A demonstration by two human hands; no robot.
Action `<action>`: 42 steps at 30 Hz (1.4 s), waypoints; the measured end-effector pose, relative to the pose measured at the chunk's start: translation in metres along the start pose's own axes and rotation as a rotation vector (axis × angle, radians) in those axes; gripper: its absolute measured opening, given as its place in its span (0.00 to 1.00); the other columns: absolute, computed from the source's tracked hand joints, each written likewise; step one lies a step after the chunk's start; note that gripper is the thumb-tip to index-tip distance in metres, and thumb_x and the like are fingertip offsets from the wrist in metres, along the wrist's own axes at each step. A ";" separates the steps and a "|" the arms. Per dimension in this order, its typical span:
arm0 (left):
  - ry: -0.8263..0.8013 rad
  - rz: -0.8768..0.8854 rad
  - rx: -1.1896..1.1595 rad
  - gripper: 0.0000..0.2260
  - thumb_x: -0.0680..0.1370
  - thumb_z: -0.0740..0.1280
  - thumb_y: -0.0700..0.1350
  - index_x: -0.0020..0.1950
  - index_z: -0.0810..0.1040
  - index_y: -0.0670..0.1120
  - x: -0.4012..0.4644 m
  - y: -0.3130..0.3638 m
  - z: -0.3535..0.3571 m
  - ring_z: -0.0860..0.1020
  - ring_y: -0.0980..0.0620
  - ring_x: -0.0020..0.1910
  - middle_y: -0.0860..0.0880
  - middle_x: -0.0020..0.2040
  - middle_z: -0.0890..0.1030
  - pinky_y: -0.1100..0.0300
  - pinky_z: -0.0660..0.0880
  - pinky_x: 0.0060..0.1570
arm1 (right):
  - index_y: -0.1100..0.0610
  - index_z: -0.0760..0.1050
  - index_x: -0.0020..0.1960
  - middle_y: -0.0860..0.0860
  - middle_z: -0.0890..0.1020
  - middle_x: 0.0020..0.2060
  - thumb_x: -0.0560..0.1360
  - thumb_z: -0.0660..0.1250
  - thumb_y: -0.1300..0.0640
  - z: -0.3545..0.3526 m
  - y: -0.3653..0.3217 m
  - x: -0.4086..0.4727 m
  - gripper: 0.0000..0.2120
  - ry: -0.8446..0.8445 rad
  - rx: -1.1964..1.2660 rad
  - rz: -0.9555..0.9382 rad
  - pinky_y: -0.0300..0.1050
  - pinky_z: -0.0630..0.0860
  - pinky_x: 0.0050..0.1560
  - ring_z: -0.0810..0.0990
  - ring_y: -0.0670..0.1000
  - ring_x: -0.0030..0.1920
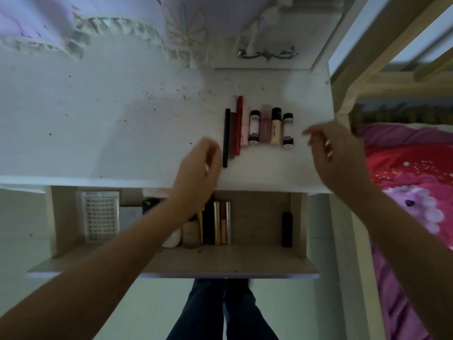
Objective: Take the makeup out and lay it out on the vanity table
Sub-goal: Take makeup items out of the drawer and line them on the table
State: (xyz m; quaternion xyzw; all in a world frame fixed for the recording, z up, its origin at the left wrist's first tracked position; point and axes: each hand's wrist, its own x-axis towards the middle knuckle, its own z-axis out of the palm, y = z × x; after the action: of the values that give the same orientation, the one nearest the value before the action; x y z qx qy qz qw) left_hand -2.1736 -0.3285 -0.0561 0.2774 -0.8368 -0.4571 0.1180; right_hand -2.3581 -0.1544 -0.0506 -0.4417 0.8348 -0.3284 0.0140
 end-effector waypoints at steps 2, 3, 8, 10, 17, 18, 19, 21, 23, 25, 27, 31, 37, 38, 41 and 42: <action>-0.262 0.031 0.056 0.05 0.80 0.59 0.42 0.45 0.71 0.47 -0.042 -0.017 0.014 0.72 0.59 0.32 0.55 0.34 0.72 0.66 0.70 0.32 | 0.63 0.77 0.48 0.52 0.79 0.39 0.76 0.55 0.59 0.007 -0.014 -0.043 0.13 -0.180 0.016 -0.058 0.34 0.70 0.33 0.75 0.50 0.30; -0.413 0.029 0.131 0.06 0.80 0.59 0.43 0.46 0.73 0.45 -0.054 -0.029 0.025 0.73 0.59 0.33 0.54 0.35 0.73 0.64 0.70 0.34 | 0.61 0.78 0.46 0.53 0.81 0.38 0.74 0.56 0.58 0.017 -0.016 -0.062 0.13 -0.290 -0.026 -0.093 0.36 0.71 0.34 0.77 0.51 0.30; -0.488 0.071 0.615 0.16 0.80 0.59 0.40 0.68 0.70 0.39 -0.051 -0.090 0.084 0.71 0.41 0.61 0.40 0.64 0.71 0.52 0.71 0.57 | 0.59 0.83 0.39 0.55 0.82 0.33 0.57 0.66 0.60 0.081 0.015 -0.115 0.12 -0.722 -0.678 -0.201 0.49 0.80 0.44 0.81 0.57 0.34; -0.431 0.046 0.812 0.20 0.79 0.57 0.37 0.70 0.65 0.38 -0.044 -0.097 0.099 0.67 0.40 0.65 0.39 0.69 0.65 0.50 0.68 0.61 | 0.61 0.83 0.35 0.57 0.81 0.32 0.55 0.67 0.61 0.096 0.024 -0.117 0.10 -0.760 -0.830 -0.173 0.57 0.75 0.57 0.81 0.59 0.36; -0.353 0.164 0.818 0.15 0.66 0.65 0.26 0.52 0.77 0.32 -0.055 -0.099 0.103 0.75 0.36 0.50 0.34 0.54 0.77 0.48 0.74 0.51 | 0.58 0.81 0.51 0.56 0.82 0.49 0.70 0.67 0.61 0.103 0.014 -0.123 0.10 -1.017 -1.010 -0.036 0.63 0.48 0.73 0.72 0.59 0.60; -0.351 0.145 0.765 0.16 0.67 0.63 0.25 0.54 0.77 0.33 -0.052 -0.101 0.102 0.74 0.36 0.52 0.34 0.55 0.76 0.49 0.73 0.51 | 0.60 0.81 0.51 0.56 0.81 0.48 0.70 0.68 0.62 0.101 0.014 -0.123 0.11 -0.991 -1.024 -0.061 0.62 0.49 0.74 0.72 0.60 0.60; -0.350 0.102 0.686 0.16 0.70 0.60 0.25 0.56 0.75 0.33 -0.050 -0.100 0.100 0.73 0.38 0.56 0.35 0.58 0.74 0.51 0.71 0.52 | 0.61 0.80 0.49 0.58 0.82 0.45 0.67 0.70 0.62 0.099 0.011 -0.120 0.11 -0.952 -1.014 -0.096 0.61 0.54 0.73 0.75 0.60 0.56; -0.335 -0.038 0.501 0.13 0.75 0.58 0.28 0.58 0.75 0.35 -0.046 -0.098 0.096 0.72 0.41 0.57 0.38 0.59 0.73 0.59 0.68 0.51 | 0.63 0.79 0.40 0.59 0.81 0.33 0.58 0.76 0.62 0.090 0.005 -0.114 0.13 -0.827 -0.887 -0.078 0.57 0.69 0.65 0.80 0.59 0.42; -0.297 -0.156 0.339 0.11 0.78 0.59 0.32 0.58 0.76 0.36 -0.046 -0.094 0.092 0.74 0.43 0.55 0.40 0.56 0.75 0.65 0.67 0.46 | 0.62 0.77 0.49 0.60 0.82 0.41 0.66 0.72 0.59 0.084 0.002 -0.112 0.14 -0.847 -0.761 -0.081 0.51 0.69 0.63 0.80 0.59 0.46; -0.294 -0.205 0.243 0.09 0.79 0.61 0.35 0.58 0.76 0.39 -0.051 -0.090 0.090 0.77 0.44 0.53 0.42 0.53 0.78 0.67 0.67 0.42 | 0.58 0.71 0.58 0.56 0.79 0.52 0.76 0.63 0.55 0.079 0.002 -0.116 0.12 -0.868 -0.582 -0.024 0.47 0.66 0.61 0.76 0.58 0.55; -0.332 -0.175 0.231 0.09 0.79 0.62 0.38 0.58 0.76 0.40 -0.055 -0.082 0.087 0.77 0.47 0.54 0.44 0.53 0.79 0.70 0.67 0.44 | 0.56 0.70 0.57 0.53 0.77 0.52 0.78 0.62 0.53 0.068 -0.007 -0.115 0.10 -0.835 -0.328 0.074 0.45 0.68 0.50 0.76 0.55 0.53; -0.368 -0.005 0.149 0.11 0.78 0.64 0.40 0.59 0.77 0.43 -0.064 -0.045 0.065 0.75 0.62 0.47 0.48 0.53 0.79 0.68 0.73 0.53 | 0.53 0.72 0.52 0.46 0.75 0.44 0.76 0.66 0.56 0.019 -0.028 -0.086 0.06 -0.639 0.151 0.235 0.36 0.68 0.45 0.77 0.48 0.46; -0.177 -0.022 -0.084 0.10 0.78 0.63 0.40 0.55 0.76 0.54 -0.016 0.032 -0.025 0.79 0.61 0.40 0.56 0.44 0.79 0.72 0.76 0.41 | 0.53 0.76 0.50 0.50 0.79 0.40 0.78 0.62 0.59 -0.056 0.000 0.015 0.04 -0.282 0.378 0.473 0.35 0.74 0.35 0.77 0.45 0.37; -0.116 -0.055 -0.101 0.10 0.78 0.63 0.40 0.55 0.77 0.53 0.004 0.034 -0.036 0.79 0.59 0.38 0.54 0.42 0.80 0.71 0.77 0.40 | 0.56 0.76 0.52 0.52 0.79 0.41 0.78 0.62 0.58 -0.054 0.011 0.028 0.05 -0.267 0.359 0.489 0.34 0.73 0.34 0.77 0.45 0.37; 0.001 -0.167 -0.146 0.09 0.78 0.64 0.39 0.56 0.79 0.47 0.059 0.022 -0.051 0.78 0.57 0.33 0.49 0.38 0.79 0.66 0.78 0.33 | 0.63 0.76 0.57 0.56 0.79 0.44 0.79 0.62 0.56 -0.034 0.035 0.055 0.12 -0.313 0.318 0.555 0.39 0.73 0.38 0.77 0.48 0.39; 0.008 -0.199 -0.141 0.09 0.78 0.64 0.39 0.57 0.80 0.44 0.073 0.014 -0.050 0.78 0.58 0.31 0.48 0.36 0.78 0.67 0.77 0.31 | 0.64 0.75 0.58 0.56 0.79 0.44 0.79 0.62 0.56 -0.026 0.039 0.061 0.13 -0.335 0.319 0.566 0.40 0.73 0.38 0.76 0.48 0.39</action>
State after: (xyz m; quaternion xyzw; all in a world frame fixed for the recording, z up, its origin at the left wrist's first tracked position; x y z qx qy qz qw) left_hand -2.2161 -0.3996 -0.0207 0.3517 -0.7706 -0.5230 0.0945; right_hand -2.4319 -0.1704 -0.0361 -0.2332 0.8483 -0.3609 0.3094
